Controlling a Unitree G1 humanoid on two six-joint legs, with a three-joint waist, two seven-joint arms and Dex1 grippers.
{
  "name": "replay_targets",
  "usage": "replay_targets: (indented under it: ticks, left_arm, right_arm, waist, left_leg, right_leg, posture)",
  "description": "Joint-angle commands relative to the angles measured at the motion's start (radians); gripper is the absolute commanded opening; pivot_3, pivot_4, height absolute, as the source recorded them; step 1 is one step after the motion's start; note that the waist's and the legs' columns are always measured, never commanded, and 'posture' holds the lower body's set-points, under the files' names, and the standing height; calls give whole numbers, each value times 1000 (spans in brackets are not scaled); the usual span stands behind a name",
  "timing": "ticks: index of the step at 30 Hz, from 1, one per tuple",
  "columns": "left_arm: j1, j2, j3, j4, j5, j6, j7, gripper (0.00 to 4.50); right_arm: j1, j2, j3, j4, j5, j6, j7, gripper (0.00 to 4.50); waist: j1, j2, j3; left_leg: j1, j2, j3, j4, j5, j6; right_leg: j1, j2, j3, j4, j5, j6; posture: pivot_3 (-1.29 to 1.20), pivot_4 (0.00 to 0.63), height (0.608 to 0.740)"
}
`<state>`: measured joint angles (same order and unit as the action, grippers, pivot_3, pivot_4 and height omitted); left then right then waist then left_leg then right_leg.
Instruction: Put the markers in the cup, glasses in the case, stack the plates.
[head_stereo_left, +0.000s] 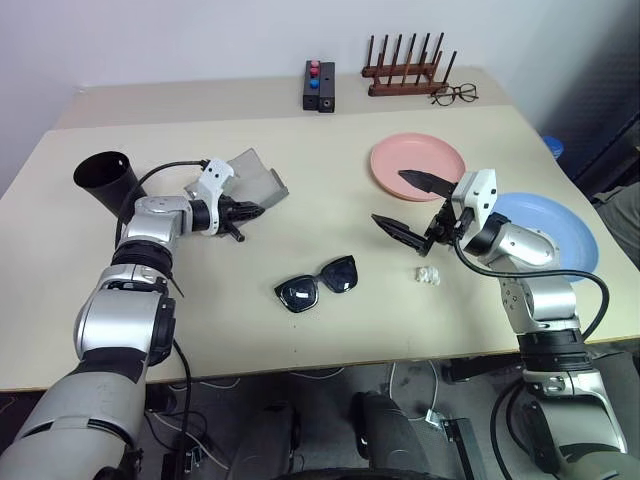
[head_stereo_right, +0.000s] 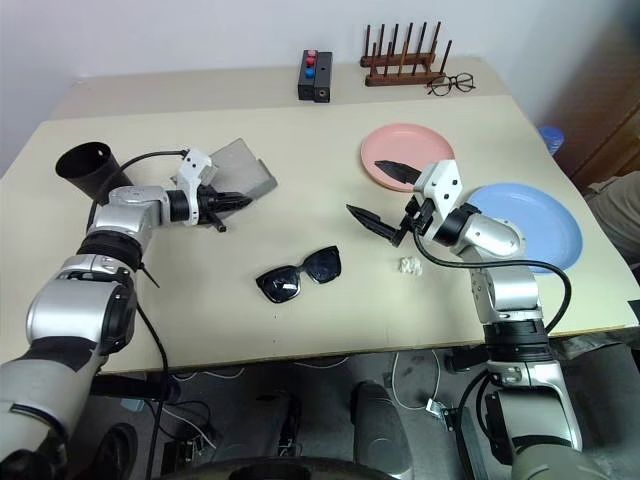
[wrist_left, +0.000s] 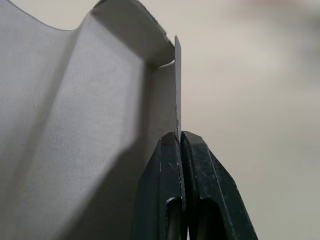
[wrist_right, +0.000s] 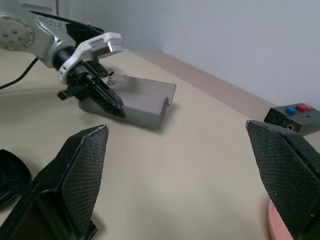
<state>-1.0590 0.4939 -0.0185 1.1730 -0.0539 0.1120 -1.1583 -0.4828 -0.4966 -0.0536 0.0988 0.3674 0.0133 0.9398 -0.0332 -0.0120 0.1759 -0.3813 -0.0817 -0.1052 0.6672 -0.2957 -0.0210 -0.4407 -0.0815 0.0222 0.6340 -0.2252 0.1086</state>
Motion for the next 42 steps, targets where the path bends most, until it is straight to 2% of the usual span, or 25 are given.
replay_targets:
  ticks: [1, 4, 7, 12, 16, 20, 23, 32, 35, 42]
  left_arm:
    - [-27, 62, -1, -63, -21, 36, -187, 32]
    - [-11, 113, -35, -115, -6, 4, -364, 32]
    - [-8, 143, -62, -148, -18, 35, -445, 32]
    - [56, 250, -273, -280, -144, -51, -456, 32]
    - [78, 299, -397, -304, -211, -133, -456, 32]
    - [83, 307, -446, -302, -313, -167, -456, 32]
    - [77, 301, -454, -267, -342, -202, -456, 32]
    - [95, 339, -557, -318, -420, -194, -456, 32]
    - [98, 350, -590, -313, -419, -222, -456, 941]
    - [93, 320, -563, -299, -426, -222, -456, 4480]
  right_arm:
    - [-26, 0, -17, -9, 12, -17, 3, 4500]
    - [-29, 2, -16, -4, 12, -19, 6, 4500]
    - [-31, 3, -14, 0, 12, -21, 10, 4500]
    - [-37, 9, -13, 6, 12, -22, 14, 4500]
    - [-35, 9, -14, 0, 16, -17, 16, 4500]
    - [-28, 6, -14, -10, 15, -14, 15, 4500]
    - [-19, 6, -17, -30, 24, -2, 10, 4500]
    - [-7, -3, -19, -55, 27, 13, 9, 4500]
    - [-14, -2, -17, -51, 24, 14, 10, 4500]
    - [-14, 7, -12, -55, 25, 15, 9, 4500]
  waist:
    - [-3, 0, 0]
    - [-10, 0, 0]
    - [-9, 0, 0]
    - [-9, 0, 0]
    - [-5, 0, 0]
    - [-3, 0, 0]
    - [-5, 0, 0]
    - [-8, 0, 0]
    - [-8, 0, 0]
    - [-6, 0, 0]
  left_leg:
    - [0, 0, 0, 0, 0, 0]
    - [-1, 0, 0, 0, 0, 0]
    - [-1, 1, 0, 0, 0, 0]
    - [-1, 1, 0, 0, 0, 0]
    - [-2, 1, -1, 0, 0, 1]
    - [-2, 0, -1, 0, -1, 3]
    - [-2, 0, -1, 0, -2, 3]
    - [-2, 0, 0, 0, -2, 4]
    - [-2, 1, -1, 0, -2, 5]
    - [-2, 0, 0, 1, -3, 5]
  right_leg:
    - [0, 0, 0, 0, 0, 0]
    - [-1, 0, 0, 0, 0, 0]
    - [-1, 1, 0, 0, 0, 0]
    - [-1, 0, 0, 0, 0, 0]
    - [-2, 0, 0, 0, 0, 0]
    - [-2, 0, 0, 0, 0, 0]
    - [-2, 0, 0, 0, 0, 0]
    - [-2, 1, 0, 0, 0, 0]
    - [-2, 1, 0, 0, 0, 0]
    - [-2, 1, 0, 0, 0, 0]
  posture:
    - [0, 150, 740]
    - [0, 150, 740]
    - [0, 150, 740]
    - [0, 150, 740]
    - [0, 150, 740]
    - [0, 150, 740]
    - [0, 150, 740]
    - [0, 150, 740]
    - [0, 150, 740]
    - [0, 150, 740]
